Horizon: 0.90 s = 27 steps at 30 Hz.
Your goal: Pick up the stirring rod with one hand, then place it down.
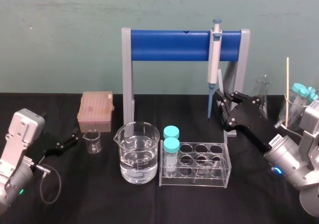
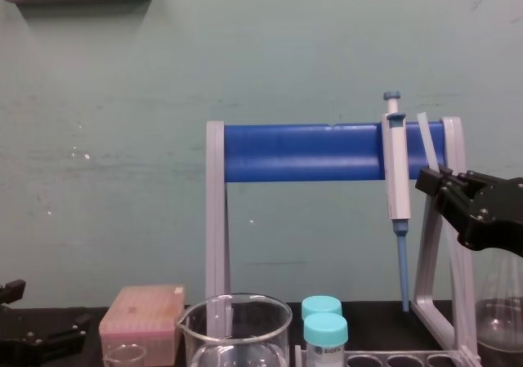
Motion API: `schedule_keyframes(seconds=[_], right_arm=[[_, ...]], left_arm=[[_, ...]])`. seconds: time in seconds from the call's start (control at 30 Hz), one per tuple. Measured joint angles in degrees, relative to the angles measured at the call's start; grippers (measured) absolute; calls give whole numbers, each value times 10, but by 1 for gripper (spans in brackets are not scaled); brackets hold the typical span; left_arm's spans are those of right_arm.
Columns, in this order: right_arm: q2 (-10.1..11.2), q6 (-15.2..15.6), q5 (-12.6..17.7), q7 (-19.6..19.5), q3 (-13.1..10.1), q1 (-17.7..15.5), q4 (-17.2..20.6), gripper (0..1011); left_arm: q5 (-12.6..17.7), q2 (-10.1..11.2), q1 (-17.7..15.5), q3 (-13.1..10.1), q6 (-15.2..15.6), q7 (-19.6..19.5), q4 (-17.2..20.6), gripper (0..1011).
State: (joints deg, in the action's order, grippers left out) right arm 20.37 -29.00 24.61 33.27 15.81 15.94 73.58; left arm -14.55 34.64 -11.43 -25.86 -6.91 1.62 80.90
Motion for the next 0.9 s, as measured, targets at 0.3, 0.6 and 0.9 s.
schedule_keyframes(seconds=[0.3, 0.6, 0.9], right_arm=[[0, -1, 0, 0, 0, 0, 0, 67], [0, -1, 0, 0, 0, 0, 0, 67], [0, -1, 0, 0, 0, 0, 0, 67]], left_arm=[[0, 0, 0, 0, 0, 0, 0, 1000], [0, 0, 0, 0, 0, 0, 0, 1000], [0, 0, 0, 0, 0, 0, 0, 1000]])
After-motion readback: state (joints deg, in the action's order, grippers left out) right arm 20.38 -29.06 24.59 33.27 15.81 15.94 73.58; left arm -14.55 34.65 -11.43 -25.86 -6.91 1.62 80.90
